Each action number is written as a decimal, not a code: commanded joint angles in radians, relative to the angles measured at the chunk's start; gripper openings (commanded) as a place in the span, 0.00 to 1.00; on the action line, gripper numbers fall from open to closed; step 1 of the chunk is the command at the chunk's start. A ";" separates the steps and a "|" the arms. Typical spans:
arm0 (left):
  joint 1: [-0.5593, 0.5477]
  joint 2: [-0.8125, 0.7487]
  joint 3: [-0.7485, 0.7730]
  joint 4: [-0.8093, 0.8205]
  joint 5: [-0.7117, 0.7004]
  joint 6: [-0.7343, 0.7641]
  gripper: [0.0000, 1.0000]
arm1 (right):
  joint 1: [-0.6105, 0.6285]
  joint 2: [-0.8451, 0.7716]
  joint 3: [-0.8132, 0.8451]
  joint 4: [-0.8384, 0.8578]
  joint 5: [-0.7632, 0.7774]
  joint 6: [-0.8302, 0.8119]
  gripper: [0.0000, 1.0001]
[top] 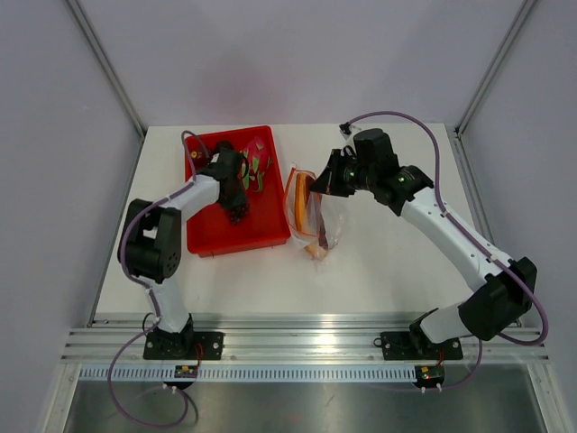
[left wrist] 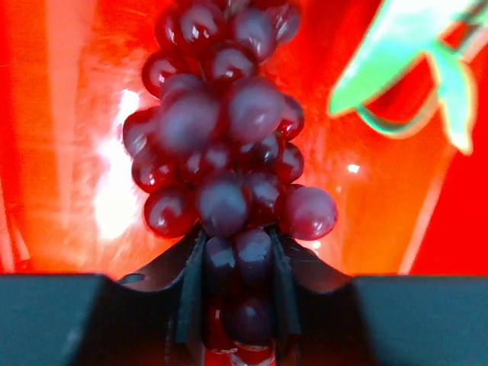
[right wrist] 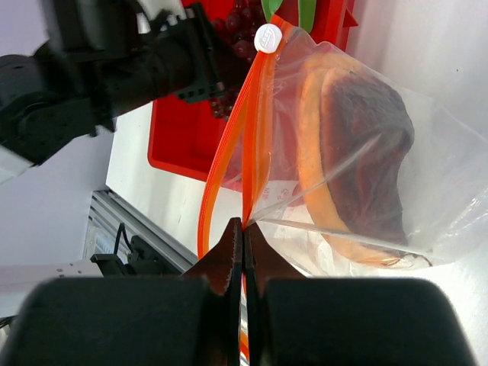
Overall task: Place the food in the zip-top bag and seal the zipper
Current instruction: Pick up the fake fruit from the bin, then place the fake fruit in the zipper food storage bag.
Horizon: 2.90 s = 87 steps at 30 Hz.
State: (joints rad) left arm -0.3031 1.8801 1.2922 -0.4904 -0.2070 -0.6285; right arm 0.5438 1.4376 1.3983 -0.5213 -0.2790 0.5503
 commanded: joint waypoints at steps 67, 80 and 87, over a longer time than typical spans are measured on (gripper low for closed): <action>-0.068 -0.319 -0.338 0.943 1.276 -0.408 0.05 | 0.027 0.096 0.120 0.241 -0.385 -0.073 0.00; -0.067 -0.326 -0.268 0.762 1.126 -0.386 0.01 | 0.062 0.107 0.071 0.184 -0.425 -0.096 0.00; -0.067 -0.360 -0.271 0.799 1.023 -0.473 0.01 | 0.085 0.106 0.007 0.196 -0.416 -0.085 0.00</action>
State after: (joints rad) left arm -0.3687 1.5841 0.9806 0.2386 0.8959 -1.0409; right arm 0.5999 1.5841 1.4147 -0.3634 -0.6411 0.4572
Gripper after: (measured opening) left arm 0.324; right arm 0.010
